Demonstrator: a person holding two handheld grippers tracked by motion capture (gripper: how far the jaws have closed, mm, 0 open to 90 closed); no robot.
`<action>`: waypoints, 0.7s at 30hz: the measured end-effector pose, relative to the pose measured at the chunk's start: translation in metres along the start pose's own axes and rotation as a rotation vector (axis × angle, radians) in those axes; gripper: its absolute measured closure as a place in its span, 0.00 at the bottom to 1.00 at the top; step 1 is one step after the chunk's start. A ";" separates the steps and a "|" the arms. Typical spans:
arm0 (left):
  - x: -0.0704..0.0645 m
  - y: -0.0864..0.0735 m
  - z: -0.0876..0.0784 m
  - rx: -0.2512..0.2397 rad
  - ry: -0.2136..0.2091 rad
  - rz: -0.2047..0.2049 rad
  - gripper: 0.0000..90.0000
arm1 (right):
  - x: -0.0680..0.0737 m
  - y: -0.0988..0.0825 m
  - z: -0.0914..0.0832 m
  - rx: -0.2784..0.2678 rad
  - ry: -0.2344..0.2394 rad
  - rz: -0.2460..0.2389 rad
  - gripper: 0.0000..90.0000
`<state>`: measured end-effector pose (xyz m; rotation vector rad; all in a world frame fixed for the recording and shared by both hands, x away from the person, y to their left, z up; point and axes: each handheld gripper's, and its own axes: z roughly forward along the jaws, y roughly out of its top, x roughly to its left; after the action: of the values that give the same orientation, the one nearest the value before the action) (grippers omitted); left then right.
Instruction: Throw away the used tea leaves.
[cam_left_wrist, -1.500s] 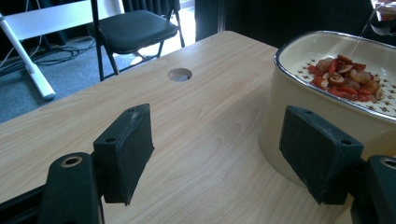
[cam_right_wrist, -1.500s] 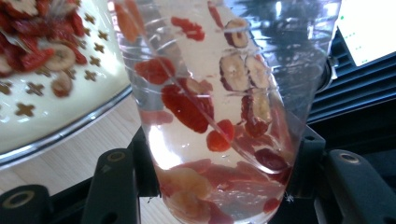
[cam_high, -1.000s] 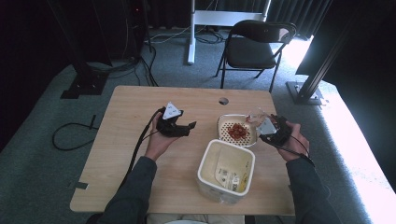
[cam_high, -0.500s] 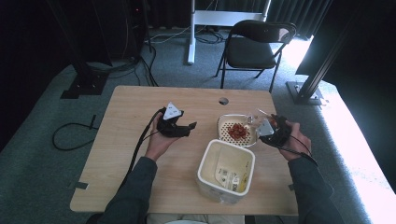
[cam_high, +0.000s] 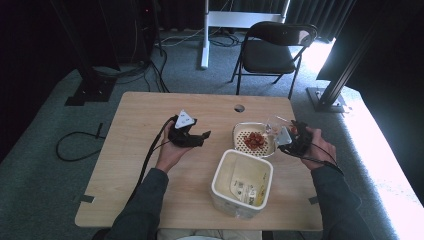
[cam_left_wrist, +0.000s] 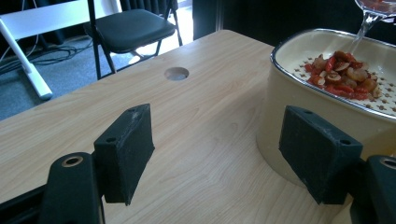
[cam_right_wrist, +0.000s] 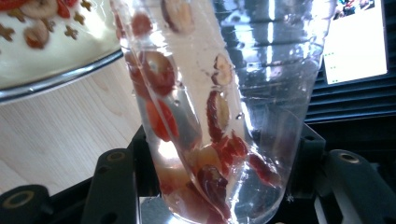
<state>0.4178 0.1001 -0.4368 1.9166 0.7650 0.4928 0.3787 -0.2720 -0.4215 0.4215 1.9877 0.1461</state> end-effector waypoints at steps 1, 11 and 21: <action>0.000 0.000 0.000 0.000 0.000 0.000 0.30 | 0.000 0.001 0.000 0.005 -0.004 -0.015 0.49; 0.000 0.000 0.000 0.000 -0.001 -0.002 0.30 | -0.006 0.004 -0.004 0.008 -0.022 -0.052 0.49; 0.000 0.000 0.000 0.000 -0.001 0.000 0.29 | -0.005 0.012 -0.005 0.035 -0.066 -0.159 0.49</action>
<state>0.4182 0.1000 -0.4371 1.9173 0.7641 0.4917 0.3787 -0.2624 -0.4113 0.2860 1.9524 -0.0028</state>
